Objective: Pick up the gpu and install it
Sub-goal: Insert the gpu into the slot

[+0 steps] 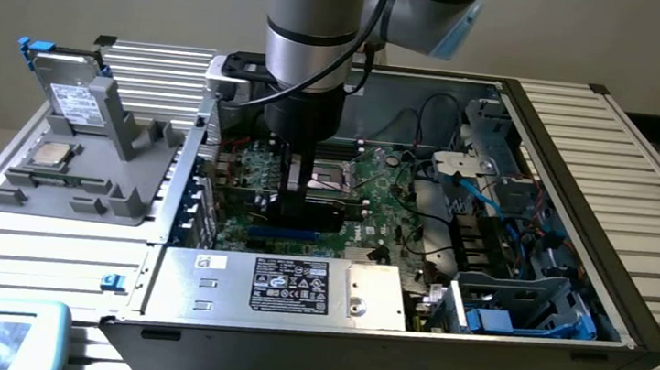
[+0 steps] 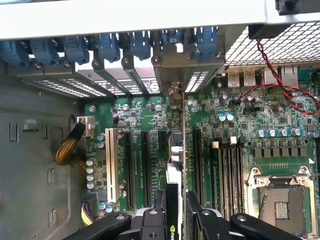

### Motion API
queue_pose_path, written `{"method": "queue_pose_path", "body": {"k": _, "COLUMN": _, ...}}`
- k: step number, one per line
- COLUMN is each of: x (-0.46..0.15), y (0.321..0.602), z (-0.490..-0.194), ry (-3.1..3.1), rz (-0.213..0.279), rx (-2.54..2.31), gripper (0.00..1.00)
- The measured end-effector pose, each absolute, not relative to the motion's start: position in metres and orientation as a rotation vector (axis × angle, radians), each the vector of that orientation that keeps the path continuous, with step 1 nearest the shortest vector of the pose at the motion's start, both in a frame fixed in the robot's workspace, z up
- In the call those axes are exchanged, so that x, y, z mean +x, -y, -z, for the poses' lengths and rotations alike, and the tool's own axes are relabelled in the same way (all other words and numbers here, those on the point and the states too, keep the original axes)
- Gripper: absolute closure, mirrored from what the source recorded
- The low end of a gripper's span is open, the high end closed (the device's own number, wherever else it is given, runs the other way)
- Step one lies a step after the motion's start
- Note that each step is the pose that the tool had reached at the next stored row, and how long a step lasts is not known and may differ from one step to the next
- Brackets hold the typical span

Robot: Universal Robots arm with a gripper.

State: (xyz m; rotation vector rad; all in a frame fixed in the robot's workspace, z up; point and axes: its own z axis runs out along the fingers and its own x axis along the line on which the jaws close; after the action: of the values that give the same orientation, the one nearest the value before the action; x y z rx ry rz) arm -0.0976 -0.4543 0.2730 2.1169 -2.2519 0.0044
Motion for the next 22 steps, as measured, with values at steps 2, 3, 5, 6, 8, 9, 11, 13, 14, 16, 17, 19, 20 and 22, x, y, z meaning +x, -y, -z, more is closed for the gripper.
{"method": "queue_pose_path", "body": {"k": 2, "x": -0.0976, "y": 0.4543, "z": -0.273, "ry": 2.252, "rz": -0.004, "rx": 2.117, "gripper": 0.72}}
{"method": "queue_pose_path", "body": {"k": 3, "x": -0.0976, "y": 0.4545, "z": -0.273, "ry": 2.252, "rz": -0.004, "rx": 2.117, "gripper": 0.72}}
{"method": "queue_pose_path", "body": {"k": 5, "x": -0.0975, "y": 0.456, "z": -0.2729, "ry": 2.252, "rz": -0.004, "rx": 2.117, "gripper": 0.72}}
{"method": "queue_pose_path", "body": {"k": 6, "x": -0.0976, "y": 0.4563, "z": -0.2729, "ry": 2.252, "rz": -0.004, "rx": 2.117, "gripper": 0.72}}
{"method": "queue_pose_path", "body": {"k": 8, "x": -0.0976, "y": 0.4563, "z": -0.2728, "ry": 2.252, "rz": -0.004, "rx": 2.117, "gripper": 0.72}}
{"method": "queue_pose_path", "body": {"k": 9, "x": -0.0976, "y": 0.4565, "z": -0.2728, "ry": 2.252, "rz": -0.004, "rx": 2.117, "gripper": 0.72}}
{"method": "queue_pose_path", "body": {"k": 11, "x": -0.0976, "y": 0.457, "z": -0.2718, "ry": 2.252, "rz": -0.004, "rx": 2.117, "gripper": 0.72}}
{"method": "queue_pose_path", "body": {"k": 13, "x": -0.0976, "y": 0.4571, "z": -0.2713, "ry": 2.251, "rz": -0.004, "rx": 2.116, "gripper": 0.72}}
{"method": "queue_pose_path", "body": {"k": 14, "x": -0.0976, "y": 0.4571, "z": -0.2713, "ry": 2.251, "rz": -0.004, "rx": 2.116, "gripper": 0.72}}
{"method": "queue_pose_path", "body": {"k": 16, "x": -0.0977, "y": 0.4571, "z": -0.2712, "ry": 2.251, "rz": -0.003, "rx": 2.116, "gripper": 0.72}}
{"method": "queue_pose_path", "body": {"k": 17, "x": -0.0982, "y": 0.4571, "z": -0.271, "ry": 2.251, "rz": -0.003, "rx": 2.116, "gripper": 0.72}}
{"method": "queue_pose_path", "body": {"k": 19, "x": -0.0997, "y": 0.457, "z": -0.2707, "ry": 2.251, "rz": -0.002, "rx": 2.116, "gripper": 0.72}}
{"method": "queue_pose_path", "body": {"k": 20, "x": -0.0997, "y": 0.4571, "z": -0.2707, "ry": 2.25, "rz": -0.002, "rx": 2.116, "gripper": 0.72}}
{"method": "queue_pose_path", "body": {"k": 22, "x": -0.0998, "y": 0.4571, "z": -0.2708, "ry": 2.25, "rz": -0.002, "rx": 2.116, "gripper": 0.72}}
